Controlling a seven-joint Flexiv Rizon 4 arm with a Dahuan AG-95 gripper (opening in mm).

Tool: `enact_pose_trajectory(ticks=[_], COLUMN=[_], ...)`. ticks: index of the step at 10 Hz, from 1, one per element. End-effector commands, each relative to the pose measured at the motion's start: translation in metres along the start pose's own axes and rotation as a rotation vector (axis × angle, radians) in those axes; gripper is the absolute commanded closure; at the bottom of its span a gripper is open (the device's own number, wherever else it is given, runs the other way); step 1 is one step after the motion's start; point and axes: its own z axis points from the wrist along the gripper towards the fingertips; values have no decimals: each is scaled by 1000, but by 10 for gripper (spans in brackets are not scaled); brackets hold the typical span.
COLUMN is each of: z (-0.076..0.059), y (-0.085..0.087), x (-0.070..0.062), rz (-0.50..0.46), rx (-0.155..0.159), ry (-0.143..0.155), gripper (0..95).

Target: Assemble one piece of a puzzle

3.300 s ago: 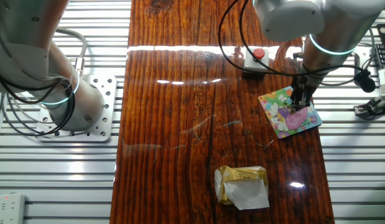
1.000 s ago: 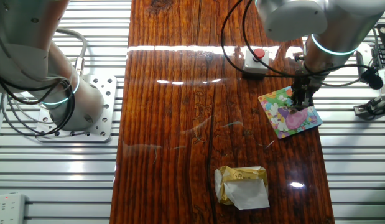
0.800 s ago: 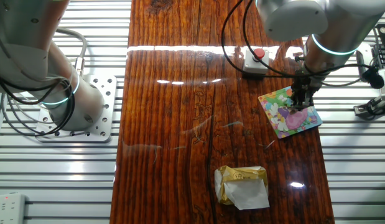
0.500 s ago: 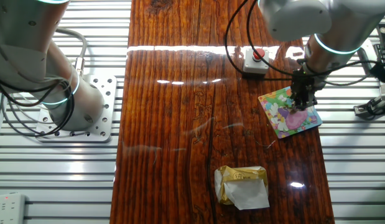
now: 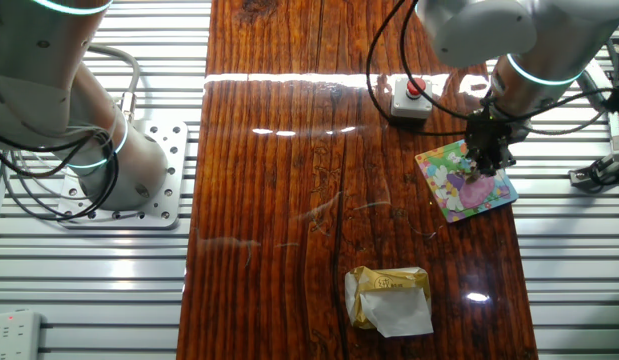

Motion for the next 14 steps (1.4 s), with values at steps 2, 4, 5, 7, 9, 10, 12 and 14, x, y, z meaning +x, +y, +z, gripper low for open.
enact_pose_trajectory(ticks=[2,4,5,7,9,10,12,14], z=[-1,-1,-1,0,0,0,0,0], y=[0,0,0,1,1,1,1,1], x=[0,0,0,-1,-2,-2,-2,-2], rz=[-237,-341,-389,-531,-651,-692,-783,-855], rx=[8,13,15,21,22,24,27,28], ry=[-20,-26,-28,-31,-35,-36,-38,-48], gripper=[950,950,950,950,950,950,950,950])
